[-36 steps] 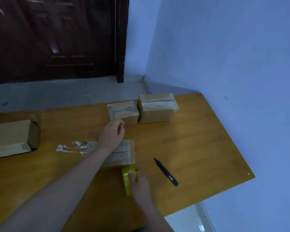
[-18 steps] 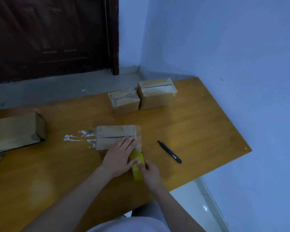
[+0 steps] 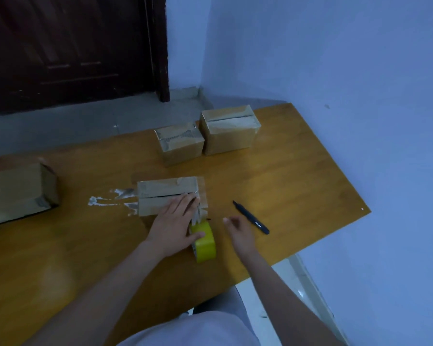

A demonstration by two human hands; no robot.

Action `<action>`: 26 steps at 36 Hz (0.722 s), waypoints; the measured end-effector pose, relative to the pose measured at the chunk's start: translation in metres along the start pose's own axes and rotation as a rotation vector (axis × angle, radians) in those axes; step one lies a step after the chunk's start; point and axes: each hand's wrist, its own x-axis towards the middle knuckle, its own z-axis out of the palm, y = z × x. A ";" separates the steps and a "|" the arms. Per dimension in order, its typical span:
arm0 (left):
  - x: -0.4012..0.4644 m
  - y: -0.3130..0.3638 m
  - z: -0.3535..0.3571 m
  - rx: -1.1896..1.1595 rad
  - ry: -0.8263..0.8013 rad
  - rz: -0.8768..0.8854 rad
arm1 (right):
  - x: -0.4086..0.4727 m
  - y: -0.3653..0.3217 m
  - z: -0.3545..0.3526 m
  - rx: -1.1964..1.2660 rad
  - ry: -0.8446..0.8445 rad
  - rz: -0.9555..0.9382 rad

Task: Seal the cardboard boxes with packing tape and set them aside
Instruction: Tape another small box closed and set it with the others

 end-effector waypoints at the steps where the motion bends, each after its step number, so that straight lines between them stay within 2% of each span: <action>1: 0.000 0.000 -0.001 -0.009 0.002 -0.004 | 0.013 0.002 -0.007 -0.148 0.090 -0.008; 4: 0.001 -0.002 -0.001 -0.060 -0.004 -0.008 | 0.042 0.007 -0.027 -0.526 0.197 0.052; 7: 0.002 -0.004 -0.004 -0.089 -0.045 -0.019 | 0.056 0.014 -0.038 -0.744 0.134 0.130; 11: 0.003 -0.003 -0.006 -0.105 -0.056 -0.032 | 0.059 0.028 -0.036 -0.965 0.101 0.058; 13: 0.002 -0.002 -0.007 -0.099 -0.066 -0.039 | 0.057 0.031 -0.037 -0.961 0.108 -0.022; 17: 0.003 0.000 -0.007 -0.120 -0.073 -0.062 | 0.041 0.026 -0.048 -0.556 -0.027 -0.181; 18: 0.004 -0.001 -0.007 -0.118 -0.076 -0.061 | 0.033 0.023 -0.052 -0.534 -0.057 -0.254; 20: 0.004 -0.001 -0.007 -0.106 -0.082 -0.057 | 0.015 0.014 -0.056 -0.629 -0.079 -0.436; 23: 0.004 0.001 -0.010 -0.093 -0.094 -0.054 | -0.007 0.005 -0.055 -0.763 -0.022 -0.709; 26: 0.004 0.001 -0.011 -0.080 -0.091 -0.052 | -0.011 0.002 -0.048 -0.838 0.028 -0.793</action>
